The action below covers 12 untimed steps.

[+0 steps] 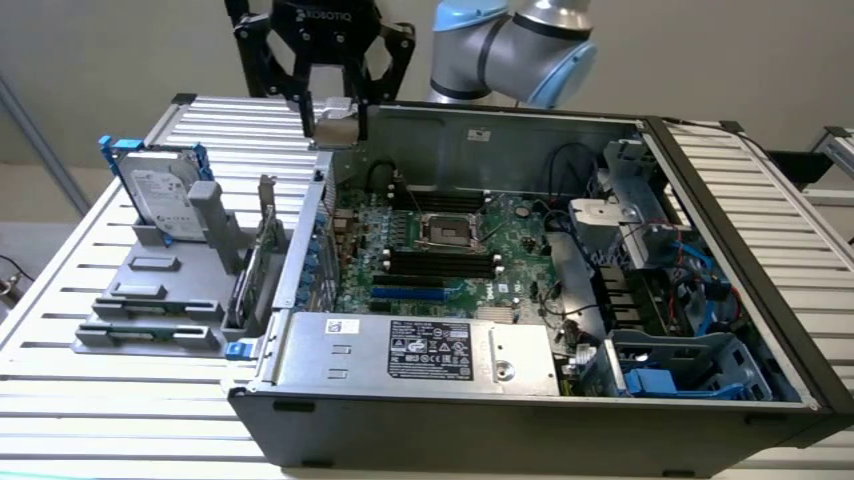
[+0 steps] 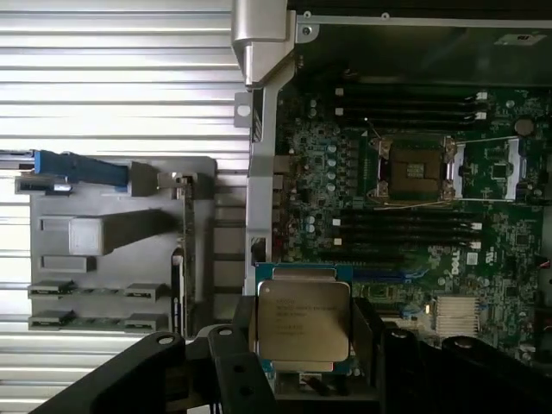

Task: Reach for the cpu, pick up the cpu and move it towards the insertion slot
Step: 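Pick up the cpu and move it towards the insertion slot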

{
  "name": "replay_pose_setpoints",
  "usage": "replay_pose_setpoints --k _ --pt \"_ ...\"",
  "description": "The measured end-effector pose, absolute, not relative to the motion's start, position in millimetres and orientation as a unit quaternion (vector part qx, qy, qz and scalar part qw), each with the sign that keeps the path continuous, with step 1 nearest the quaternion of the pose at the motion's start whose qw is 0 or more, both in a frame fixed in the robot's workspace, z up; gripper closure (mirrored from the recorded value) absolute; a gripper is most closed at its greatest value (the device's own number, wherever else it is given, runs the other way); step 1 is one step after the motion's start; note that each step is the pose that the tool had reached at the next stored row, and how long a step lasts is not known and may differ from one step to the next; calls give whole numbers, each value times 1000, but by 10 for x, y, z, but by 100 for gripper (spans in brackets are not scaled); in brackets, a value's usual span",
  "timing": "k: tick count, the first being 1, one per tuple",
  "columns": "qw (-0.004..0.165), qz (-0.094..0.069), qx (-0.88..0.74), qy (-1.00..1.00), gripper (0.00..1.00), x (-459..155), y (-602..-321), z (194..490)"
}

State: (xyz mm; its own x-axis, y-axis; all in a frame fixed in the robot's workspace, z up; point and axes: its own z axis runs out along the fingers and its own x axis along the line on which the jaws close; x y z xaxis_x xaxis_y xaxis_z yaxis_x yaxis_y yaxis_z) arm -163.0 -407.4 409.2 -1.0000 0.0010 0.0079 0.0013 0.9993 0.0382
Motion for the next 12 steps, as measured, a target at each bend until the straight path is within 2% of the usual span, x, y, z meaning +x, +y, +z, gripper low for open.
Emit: replay_pose_setpoints --k 12 --pt "4 -19 -1 -1000 46 -1086 -4034 4025"
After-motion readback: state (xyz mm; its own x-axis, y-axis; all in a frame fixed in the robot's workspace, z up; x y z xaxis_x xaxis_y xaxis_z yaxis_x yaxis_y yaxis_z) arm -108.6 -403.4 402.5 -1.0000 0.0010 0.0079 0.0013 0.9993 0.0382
